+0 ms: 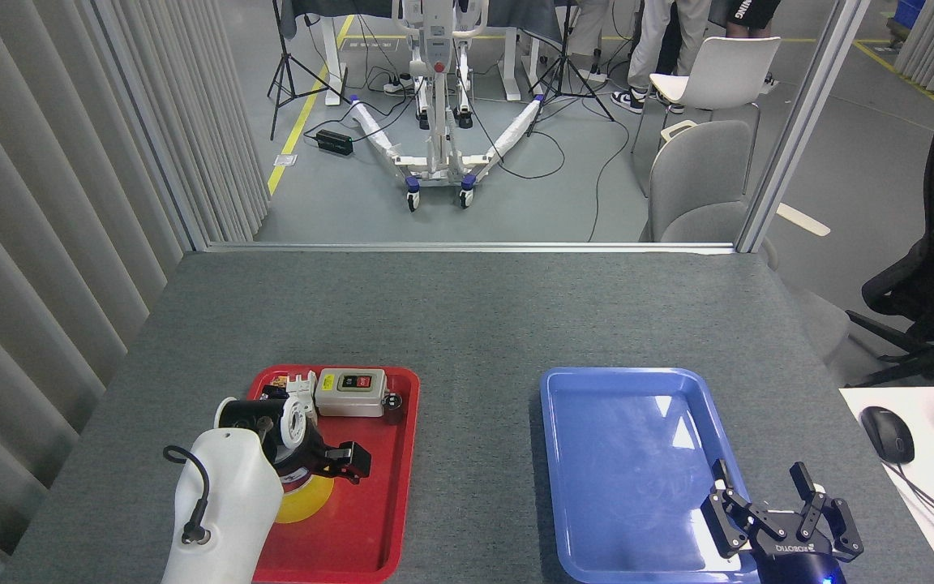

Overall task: Place and move tape with both arms
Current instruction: 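Lift the tape roll with the left gripper and turn it upright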

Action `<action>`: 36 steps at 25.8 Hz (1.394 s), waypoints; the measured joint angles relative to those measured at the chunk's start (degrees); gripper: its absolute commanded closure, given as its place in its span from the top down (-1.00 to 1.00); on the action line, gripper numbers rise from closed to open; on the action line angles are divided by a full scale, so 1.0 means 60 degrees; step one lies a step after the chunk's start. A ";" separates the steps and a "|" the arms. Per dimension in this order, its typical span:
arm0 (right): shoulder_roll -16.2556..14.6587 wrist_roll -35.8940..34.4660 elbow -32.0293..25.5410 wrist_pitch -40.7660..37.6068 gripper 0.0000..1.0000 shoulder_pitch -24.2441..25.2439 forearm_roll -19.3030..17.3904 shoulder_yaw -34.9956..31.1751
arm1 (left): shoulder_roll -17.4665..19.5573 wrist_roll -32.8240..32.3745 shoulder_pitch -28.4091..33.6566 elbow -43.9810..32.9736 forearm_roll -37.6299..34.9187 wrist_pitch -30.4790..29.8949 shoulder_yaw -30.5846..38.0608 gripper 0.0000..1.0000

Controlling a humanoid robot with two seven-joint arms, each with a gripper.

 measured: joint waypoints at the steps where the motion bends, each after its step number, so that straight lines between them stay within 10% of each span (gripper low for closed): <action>1: -0.0002 0.0000 0.0000 0.0000 1.00 0.0002 0.0000 0.0000 | 0.0032 0.0030 0.0019 0.0016 0.0000 -0.0018 0.0001 1.00; 28: -0.0033 0.0009 -0.0002 -0.0008 1.00 0.0057 0.0000 0.0077 | 0.0168 0.1562 0.0103 0.0651 0.0014 -0.1026 -0.0014 0.97; 36: 0.0004 0.0019 -0.0004 -0.0030 1.00 0.0055 -0.0011 0.0081 | 0.0198 0.1910 0.0102 0.0797 0.0003 -0.1036 -0.0014 0.61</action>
